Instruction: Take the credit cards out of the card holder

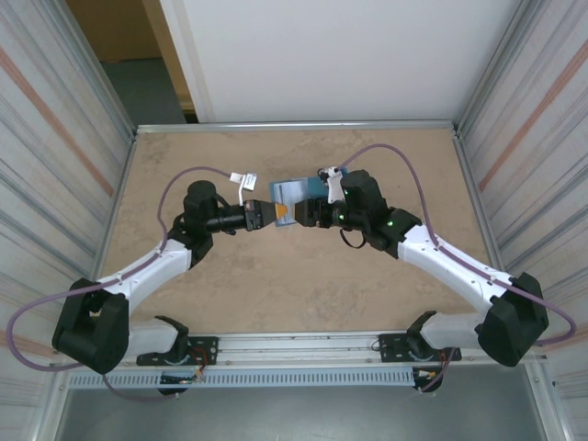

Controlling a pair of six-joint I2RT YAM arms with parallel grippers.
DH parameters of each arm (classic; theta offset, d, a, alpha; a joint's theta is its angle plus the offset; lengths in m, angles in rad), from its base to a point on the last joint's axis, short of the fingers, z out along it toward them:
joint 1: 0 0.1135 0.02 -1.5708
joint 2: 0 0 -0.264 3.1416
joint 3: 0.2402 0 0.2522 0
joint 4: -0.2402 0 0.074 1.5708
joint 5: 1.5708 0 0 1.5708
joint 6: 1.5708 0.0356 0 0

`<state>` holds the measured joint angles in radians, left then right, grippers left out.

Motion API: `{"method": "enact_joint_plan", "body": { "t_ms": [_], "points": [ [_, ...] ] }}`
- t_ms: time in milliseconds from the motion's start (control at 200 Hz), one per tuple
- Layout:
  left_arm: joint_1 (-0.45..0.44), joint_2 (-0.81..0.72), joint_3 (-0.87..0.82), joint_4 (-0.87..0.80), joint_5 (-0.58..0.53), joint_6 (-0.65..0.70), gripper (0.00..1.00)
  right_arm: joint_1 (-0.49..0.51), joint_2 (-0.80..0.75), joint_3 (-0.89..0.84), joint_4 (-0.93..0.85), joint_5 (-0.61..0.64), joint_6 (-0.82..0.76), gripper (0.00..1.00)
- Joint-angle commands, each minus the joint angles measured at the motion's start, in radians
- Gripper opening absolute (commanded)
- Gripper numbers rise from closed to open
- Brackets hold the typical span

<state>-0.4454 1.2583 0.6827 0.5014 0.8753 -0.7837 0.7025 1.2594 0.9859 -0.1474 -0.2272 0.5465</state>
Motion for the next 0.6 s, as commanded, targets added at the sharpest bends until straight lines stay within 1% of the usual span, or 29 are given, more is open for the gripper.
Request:
{"method": "enact_joint_plan", "body": {
  "t_ms": [0, 75, 195, 236, 271, 336, 421, 591],
  "points": [
    [-0.009, -0.031, 0.038, 0.079, 0.069, -0.005, 0.06, -0.016, -0.01, 0.019, -0.047, 0.076, 0.017, 0.54],
    [-0.009, -0.033, 0.037, 0.077, 0.069, -0.005, 0.06, -0.027, -0.018, 0.014, -0.055, 0.097, 0.03, 0.5],
    [-0.006, -0.038, 0.037, 0.061, 0.071, 0.003, 0.06, -0.046, -0.045, 0.002, -0.055, 0.106, 0.04, 0.51],
    [-0.006, -0.04, 0.037, 0.053, 0.071, 0.007, 0.06, -0.051, -0.059, -0.004, -0.056, 0.107, 0.041, 0.54],
    [-0.004, -0.041, 0.037, 0.047, 0.07, 0.01, 0.05, -0.056, -0.073, -0.007, -0.057, 0.108, 0.041, 0.6],
    [-0.003, -0.045, 0.037, 0.036, 0.069, 0.016, 0.05, -0.063, -0.096, -0.013, -0.057, 0.103, 0.037, 0.68],
    [-0.003, -0.045, 0.041, 0.029, 0.065, 0.02, 0.05, -0.061, -0.122, -0.021, -0.039, 0.054, 0.012, 0.79],
    [-0.002, -0.036, 0.047, 0.044, 0.062, 0.002, 0.05, -0.036, -0.125, -0.018, -0.048, 0.006, -0.046, 0.94]
  ]
}}
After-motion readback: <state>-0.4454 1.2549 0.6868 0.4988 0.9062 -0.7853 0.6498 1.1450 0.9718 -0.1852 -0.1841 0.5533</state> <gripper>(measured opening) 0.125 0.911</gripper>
